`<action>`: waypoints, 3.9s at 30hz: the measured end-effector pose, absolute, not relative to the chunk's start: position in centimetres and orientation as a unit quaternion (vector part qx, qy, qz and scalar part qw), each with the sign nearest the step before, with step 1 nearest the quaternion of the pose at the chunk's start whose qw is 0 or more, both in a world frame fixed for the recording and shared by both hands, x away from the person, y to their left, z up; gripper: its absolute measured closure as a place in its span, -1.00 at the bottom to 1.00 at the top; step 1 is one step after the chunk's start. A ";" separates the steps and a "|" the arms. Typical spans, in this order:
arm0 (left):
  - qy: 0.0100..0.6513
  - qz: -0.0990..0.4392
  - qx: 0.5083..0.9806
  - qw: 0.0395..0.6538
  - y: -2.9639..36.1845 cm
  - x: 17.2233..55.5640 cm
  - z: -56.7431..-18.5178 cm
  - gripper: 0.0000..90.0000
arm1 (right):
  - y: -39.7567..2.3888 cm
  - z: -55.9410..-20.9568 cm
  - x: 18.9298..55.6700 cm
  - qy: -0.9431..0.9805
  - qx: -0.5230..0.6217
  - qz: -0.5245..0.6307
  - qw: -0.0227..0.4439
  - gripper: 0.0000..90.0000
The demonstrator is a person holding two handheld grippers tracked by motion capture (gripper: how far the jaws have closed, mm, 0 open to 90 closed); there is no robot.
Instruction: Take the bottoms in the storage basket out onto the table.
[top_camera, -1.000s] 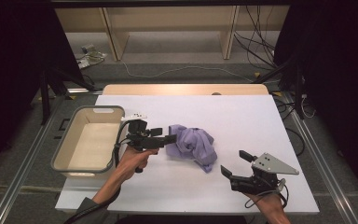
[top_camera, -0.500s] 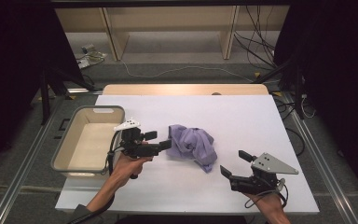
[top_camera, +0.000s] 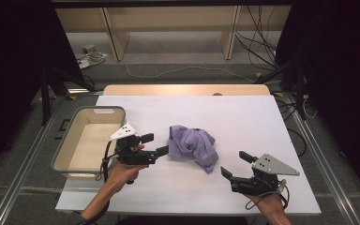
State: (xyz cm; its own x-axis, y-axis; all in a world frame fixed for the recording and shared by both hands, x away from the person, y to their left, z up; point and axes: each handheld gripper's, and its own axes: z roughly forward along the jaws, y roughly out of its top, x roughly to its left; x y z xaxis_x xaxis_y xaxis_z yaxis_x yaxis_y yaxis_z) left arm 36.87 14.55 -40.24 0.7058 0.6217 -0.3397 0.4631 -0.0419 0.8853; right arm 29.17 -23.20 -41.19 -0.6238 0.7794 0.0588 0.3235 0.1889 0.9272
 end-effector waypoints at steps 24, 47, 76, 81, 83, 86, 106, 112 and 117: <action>0.327 0.113 0.730 0.589 15.4 34.7 -40.1 -0.81 | -23.3 -41.1 29.1 0.732 0.374 0.528 0.214 -0.64; 0.329 0.146 0.731 0.580 17.0 33.4 -40.6 -0.92 | -23.5 -41.1 29.0 0.725 0.377 0.536 0.212 -0.66; 0.328 0.152 0.737 0.572 17.9 31.5 -41.5 -0.98 | -23.5 -41.1 29.0 0.724 0.381 0.535 0.210 -0.66; 0.328 0.161 0.728 0.581 18.2 31.1 -41.6 -0.98 | -23.5 -41.1 29.0 0.724 0.380 0.536 0.210 -0.66; 0.328 0.163 0.725 0.583 18.4 31.0 -41.6 -0.99 | -23.5 -41.1 29.0 0.724 0.381 0.535 0.210 -0.66; 0.332 0.160 0.719 0.589 18.6 30.7 -41.6 -0.99 | -23.5 -41.1 29.0 0.724 0.381 0.535 0.211 -0.66; 0.350 0.169 0.710 0.587 19.2 30.3 -41.9 -1.00 | -23.5 -41.1 28.9 0.724 0.382 0.534 0.212 -0.66; 0.350 0.170 0.711 0.586 19.2 30.3 -41.9 -1.00 | -23.6 -41.1 28.9 0.724 0.382 0.534 0.212 -0.66; 0.350 0.170 0.710 0.586 19.2 30.3 -41.9 -1.00 | -23.6 -41.1 29.0 0.724 0.382 0.534 0.212 -0.66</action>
State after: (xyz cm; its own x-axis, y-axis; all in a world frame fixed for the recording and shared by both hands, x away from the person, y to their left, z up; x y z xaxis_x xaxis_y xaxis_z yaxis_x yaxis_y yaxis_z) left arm 30.33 19.20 -41.86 0.6963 0.6976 -0.1687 0.2984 -0.0676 0.9520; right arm 28.96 -23.56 -41.13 -0.6185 0.7791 0.1023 0.3269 0.1367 0.9351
